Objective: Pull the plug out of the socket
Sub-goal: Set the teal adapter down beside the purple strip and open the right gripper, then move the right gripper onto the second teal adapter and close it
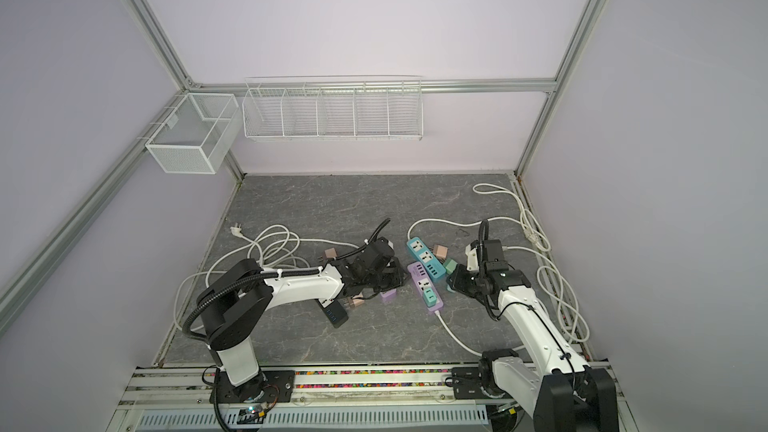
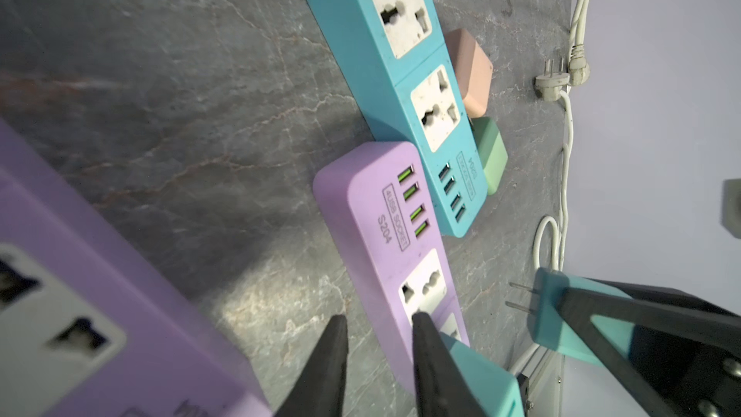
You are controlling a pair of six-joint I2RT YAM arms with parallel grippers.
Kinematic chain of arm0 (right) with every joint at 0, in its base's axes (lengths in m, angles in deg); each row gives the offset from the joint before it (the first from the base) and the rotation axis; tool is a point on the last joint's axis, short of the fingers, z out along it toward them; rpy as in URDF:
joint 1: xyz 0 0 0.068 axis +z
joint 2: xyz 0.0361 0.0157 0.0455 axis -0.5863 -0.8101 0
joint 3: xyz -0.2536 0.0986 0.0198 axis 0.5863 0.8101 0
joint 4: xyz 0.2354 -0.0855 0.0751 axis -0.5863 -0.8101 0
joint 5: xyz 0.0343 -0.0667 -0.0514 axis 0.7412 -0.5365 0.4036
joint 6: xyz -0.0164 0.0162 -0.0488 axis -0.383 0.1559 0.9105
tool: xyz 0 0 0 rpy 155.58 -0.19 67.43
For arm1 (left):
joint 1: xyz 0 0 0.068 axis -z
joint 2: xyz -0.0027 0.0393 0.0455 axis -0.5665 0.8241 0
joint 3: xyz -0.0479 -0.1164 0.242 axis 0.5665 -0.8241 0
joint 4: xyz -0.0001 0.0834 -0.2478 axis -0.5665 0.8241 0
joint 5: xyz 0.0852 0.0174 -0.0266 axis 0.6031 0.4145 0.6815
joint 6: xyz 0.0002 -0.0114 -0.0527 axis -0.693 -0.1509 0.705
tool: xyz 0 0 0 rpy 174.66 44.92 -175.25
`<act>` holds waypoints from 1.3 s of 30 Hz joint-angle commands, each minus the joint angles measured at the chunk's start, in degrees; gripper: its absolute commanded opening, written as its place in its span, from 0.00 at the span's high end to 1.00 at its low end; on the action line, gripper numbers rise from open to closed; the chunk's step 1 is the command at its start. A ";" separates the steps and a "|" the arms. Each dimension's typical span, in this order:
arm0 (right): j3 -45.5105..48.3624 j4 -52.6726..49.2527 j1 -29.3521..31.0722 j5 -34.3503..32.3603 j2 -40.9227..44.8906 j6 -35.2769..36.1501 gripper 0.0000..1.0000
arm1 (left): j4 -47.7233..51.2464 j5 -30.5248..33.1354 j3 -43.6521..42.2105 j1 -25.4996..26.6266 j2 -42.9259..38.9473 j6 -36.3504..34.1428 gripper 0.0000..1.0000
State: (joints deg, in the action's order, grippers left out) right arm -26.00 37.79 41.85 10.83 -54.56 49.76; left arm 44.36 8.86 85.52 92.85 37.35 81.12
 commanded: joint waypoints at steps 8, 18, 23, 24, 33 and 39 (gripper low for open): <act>8.45 9.49 -6.19 7.30 1.69 -5.85 0.81 | -2.69 2.58 -3.54 2.89 -1.39 3.98 0.69; 12.40 17.03 -6.56 8.85 -3.95 -7.28 0.81 | -3.94 3.10 -2.71 4.32 0.58 5.09 0.67; 12.64 18.16 -6.79 7.64 -6.61 -6.74 0.80 | -4.24 3.15 -2.48 4.49 1.55 5.48 0.67; 12.67 18.32 -6.92 7.59 -7.18 -6.61 0.79 | -4.13 3.18 -2.40 4.49 1.61 5.53 0.67; 11.60 15.69 -7.45 5.76 -6.96 -6.16 0.54 | -3.58 3.54 -1.74 4.49 1.81 5.47 0.66; 9.60 10.50 -7.41 2.19 -3.57 -5.10 0.35 | -3.03 3.80 -1.26 4.45 1.80 5.26 0.65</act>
State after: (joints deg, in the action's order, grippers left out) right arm -15.09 53.24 34.75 16.49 -59.50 44.06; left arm 41.15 11.28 82.55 97.16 38.24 85.82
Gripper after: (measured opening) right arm 0.630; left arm 0.344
